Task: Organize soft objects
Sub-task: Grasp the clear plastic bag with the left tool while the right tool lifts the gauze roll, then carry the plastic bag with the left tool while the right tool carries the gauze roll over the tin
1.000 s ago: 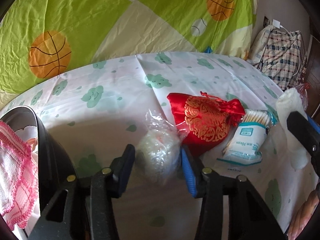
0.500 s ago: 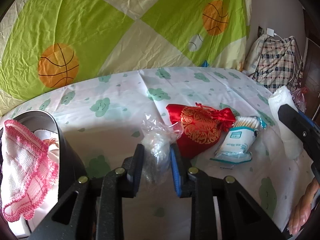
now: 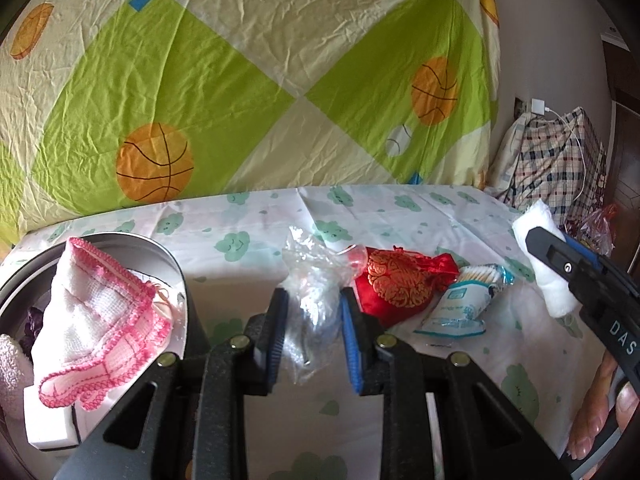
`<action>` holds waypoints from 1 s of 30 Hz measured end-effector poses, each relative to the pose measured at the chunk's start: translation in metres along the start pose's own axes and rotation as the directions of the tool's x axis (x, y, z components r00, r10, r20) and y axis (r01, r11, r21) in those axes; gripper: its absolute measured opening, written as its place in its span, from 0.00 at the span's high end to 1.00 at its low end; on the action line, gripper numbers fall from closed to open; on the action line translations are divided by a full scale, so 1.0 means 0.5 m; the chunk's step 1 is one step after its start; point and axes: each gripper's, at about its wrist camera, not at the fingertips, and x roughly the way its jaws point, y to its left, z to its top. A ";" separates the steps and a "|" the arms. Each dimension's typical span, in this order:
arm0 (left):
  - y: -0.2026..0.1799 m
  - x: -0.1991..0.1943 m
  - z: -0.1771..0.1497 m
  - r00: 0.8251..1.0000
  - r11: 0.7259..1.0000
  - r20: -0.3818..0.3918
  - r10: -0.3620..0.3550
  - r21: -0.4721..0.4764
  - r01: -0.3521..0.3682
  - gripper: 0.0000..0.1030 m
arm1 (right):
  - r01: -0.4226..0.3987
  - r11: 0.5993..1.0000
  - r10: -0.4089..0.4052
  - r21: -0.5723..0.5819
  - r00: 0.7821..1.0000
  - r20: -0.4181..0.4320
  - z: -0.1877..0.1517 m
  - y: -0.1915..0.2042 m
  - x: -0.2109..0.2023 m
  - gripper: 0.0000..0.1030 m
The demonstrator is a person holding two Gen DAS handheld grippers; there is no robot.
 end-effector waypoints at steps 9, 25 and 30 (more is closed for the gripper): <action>0.009 -0.037 -0.012 0.998 1.000 0.057 0.024 -0.015 -0.023 0.76 | 0.022 0.999 -0.021 -0.023 0.999 0.043 0.000 0.011 -0.016 0.66; 0.019 -0.097 -0.031 0.985 0.998 0.158 0.064 -0.017 -0.062 0.76 | -0.025 0.999 0.026 -0.036 0.999 0.038 -0.002 0.045 -0.017 0.66; 0.025 -0.110 -0.034 0.981 0.998 0.180 0.068 -0.022 -0.065 0.76 | -0.039 0.998 0.041 -0.042 0.998 0.040 -0.004 0.058 -0.019 0.66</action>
